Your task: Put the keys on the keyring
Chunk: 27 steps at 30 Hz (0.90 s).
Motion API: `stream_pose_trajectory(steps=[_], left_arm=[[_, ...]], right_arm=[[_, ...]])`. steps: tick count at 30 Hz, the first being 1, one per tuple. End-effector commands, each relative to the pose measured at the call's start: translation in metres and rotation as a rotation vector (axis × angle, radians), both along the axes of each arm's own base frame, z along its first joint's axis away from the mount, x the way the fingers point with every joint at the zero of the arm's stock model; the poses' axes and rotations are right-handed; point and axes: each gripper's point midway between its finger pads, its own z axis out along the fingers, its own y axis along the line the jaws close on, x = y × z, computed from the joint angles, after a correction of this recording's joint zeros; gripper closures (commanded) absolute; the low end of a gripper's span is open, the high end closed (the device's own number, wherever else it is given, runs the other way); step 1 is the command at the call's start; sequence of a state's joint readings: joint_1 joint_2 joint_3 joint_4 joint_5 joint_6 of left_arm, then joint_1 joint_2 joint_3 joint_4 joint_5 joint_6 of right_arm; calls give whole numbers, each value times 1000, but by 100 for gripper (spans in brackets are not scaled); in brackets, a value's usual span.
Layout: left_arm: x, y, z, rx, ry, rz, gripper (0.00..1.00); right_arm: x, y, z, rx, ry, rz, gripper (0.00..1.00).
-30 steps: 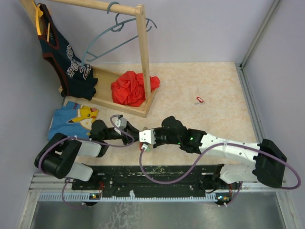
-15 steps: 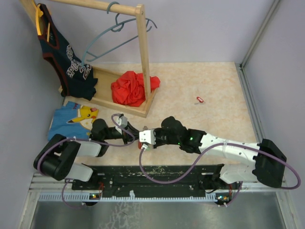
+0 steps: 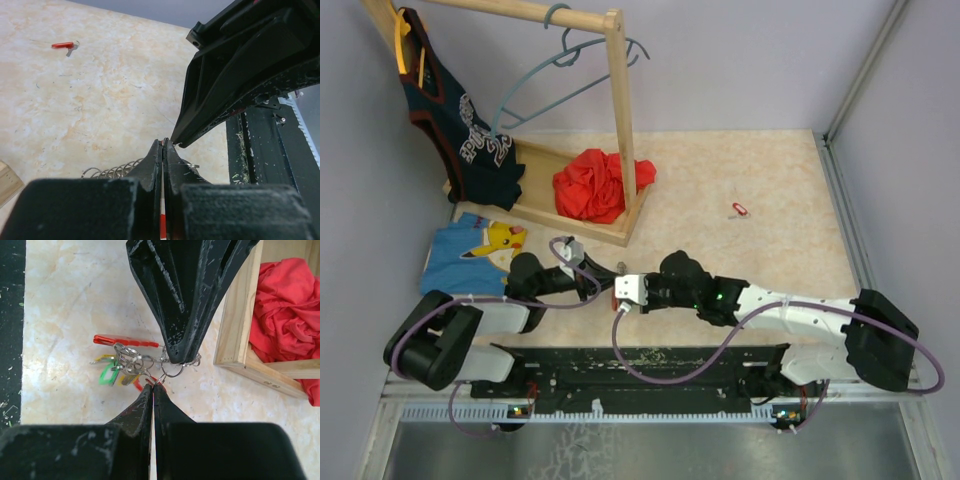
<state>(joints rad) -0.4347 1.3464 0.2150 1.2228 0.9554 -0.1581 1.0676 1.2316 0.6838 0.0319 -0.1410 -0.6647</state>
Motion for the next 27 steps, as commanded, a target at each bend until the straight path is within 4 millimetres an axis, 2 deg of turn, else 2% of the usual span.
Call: stream_pose_trajectory(steps=[1,11,14,18,22,27], left_arm=[[7,2,27,-84,-89,47,100],[5,2,9,-44,-66,33,100],[5,2,7,-34,-63,28,94],[4,2,5,-27,-63,20,89],[4,2,5,-27,-66,17,75],[1,2,4,-20,-67,0,70]], right_arm=[[-3,-1,-10,0,43,-15,100],[18,0,44,94,-90,-61,100],[20,2,56,106,-117,-53,100],[22,4,64,111,-136,-45,100],[22,6,69,116,-146,-39,100],[21,8,71,115,-144,-30,100]])
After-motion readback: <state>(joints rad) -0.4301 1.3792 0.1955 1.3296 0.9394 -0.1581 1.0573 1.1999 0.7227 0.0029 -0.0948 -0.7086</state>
